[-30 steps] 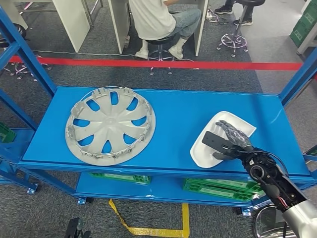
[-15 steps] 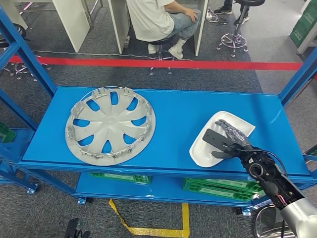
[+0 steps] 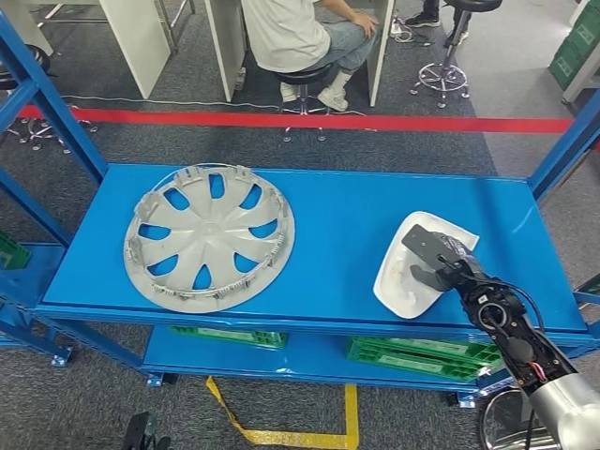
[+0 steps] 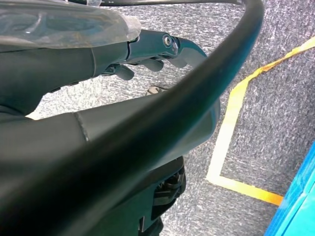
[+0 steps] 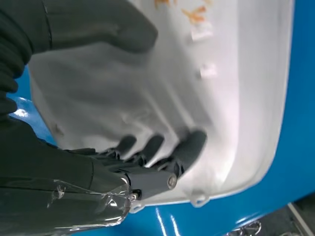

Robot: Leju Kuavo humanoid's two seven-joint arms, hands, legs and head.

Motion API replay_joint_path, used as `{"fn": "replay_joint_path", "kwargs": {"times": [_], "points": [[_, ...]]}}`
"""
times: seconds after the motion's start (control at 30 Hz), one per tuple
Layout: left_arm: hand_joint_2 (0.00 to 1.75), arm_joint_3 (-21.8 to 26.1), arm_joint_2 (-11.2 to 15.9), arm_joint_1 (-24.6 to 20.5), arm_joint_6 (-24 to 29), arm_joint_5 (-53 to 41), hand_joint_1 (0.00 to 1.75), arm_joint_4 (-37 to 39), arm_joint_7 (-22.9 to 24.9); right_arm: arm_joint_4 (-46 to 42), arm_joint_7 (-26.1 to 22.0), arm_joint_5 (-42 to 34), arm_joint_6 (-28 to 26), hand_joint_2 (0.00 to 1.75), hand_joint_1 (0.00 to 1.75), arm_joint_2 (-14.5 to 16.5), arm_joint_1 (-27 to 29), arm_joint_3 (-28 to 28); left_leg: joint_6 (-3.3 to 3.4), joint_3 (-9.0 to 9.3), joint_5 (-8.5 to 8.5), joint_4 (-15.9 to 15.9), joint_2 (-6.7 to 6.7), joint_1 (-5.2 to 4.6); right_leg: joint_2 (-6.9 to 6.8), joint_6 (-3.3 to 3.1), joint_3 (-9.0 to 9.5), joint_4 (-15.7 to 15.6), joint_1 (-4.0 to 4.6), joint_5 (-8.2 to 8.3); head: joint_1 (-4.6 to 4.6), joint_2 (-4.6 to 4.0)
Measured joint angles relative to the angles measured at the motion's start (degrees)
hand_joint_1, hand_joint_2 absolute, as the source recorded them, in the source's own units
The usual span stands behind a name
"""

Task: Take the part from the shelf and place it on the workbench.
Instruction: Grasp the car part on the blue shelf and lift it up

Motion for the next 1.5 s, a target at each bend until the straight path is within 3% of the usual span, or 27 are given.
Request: {"fn": "replay_joint_path", "kwargs": {"times": [0.2,0.33,0.47,0.5,0.9,1.23,1.5], "points": [[0.0,0.0,0.0,0.0,0.0,-0.08,0.0,0.0,0.0,-0.02,0.92,-0.4,-0.75,1.75,1.09,0.0,0.04,-0.4,0.0,0.03,0.0,0.0,0.01,0.0,0.0,0.0,0.02,0.0,0.0,0.0,-0.01,0.0],[0.0,0.0,0.0,0.0,0.0,-0.08,0.0,0.0,0.0,-0.02,1.5,-0.5,-0.93,1.75,0.96,0.0,0.13,-0.44,0.0,0.03,0.0,0.0,0.0,0.0,0.0,0.0,0.02,0.0,0.0,0.0,0.01,0.0],[0.0,0.0,0.0,-0.01,0.0,-0.17,0.0,0.0,0.08,-0.2,3.83,-0.56,-2.05,1.75,0.11,0.0,0.21,-0.59,0.0,0.03,0.0,0.0,0.0,0.0,0.01,0.0,0.02,0.0,-0.01,0.0,0.0,0.0],[0.0,0.0,0.0,-0.02,0.0,-0.22,0.0,0.0,0.12,-0.37,4.55,-0.55,-2.49,1.75,0.03,0.0,0.28,-0.69,0.0,0.03,0.0,0.01,0.0,0.0,0.01,0.0,0.02,0.0,-0.01,0.0,-0.01,0.0],[0.0,0.0,0.0,0.23,0.1,-0.35,0.0,0.0,-0.38,-9.3,4.93,10.2,-12.0,1.75,0.0,0.0,2.58,-2.09,0.0,0.03,0.0,0.0,0.01,0.0,0.01,0.0,0.01,0.0,0.0,0.0,0.02,0.0],[0.0,0.0,-0.01,0.79,0.15,0.41,0.0,0.0,-1.79,-22.88,6.61,13.36,-10.23,1.75,0.0,0.0,3.57,-2.64,-0.01,0.03,-0.01,-0.01,0.01,0.0,0.01,0.0,0.0,0.0,0.0,-0.01,0.0,0.0],[0.0,0.0,-0.02,0.9,0.02,0.44,0.0,0.0,-2.16,-27.49,7.38,12.55,-8.7,1.75,0.0,0.0,3.57,-2.43,-0.01,0.03,-0.01,-0.01,0.01,0.0,0.01,0.01,0.01,0.0,0.0,-0.01,0.02,0.0]]}}
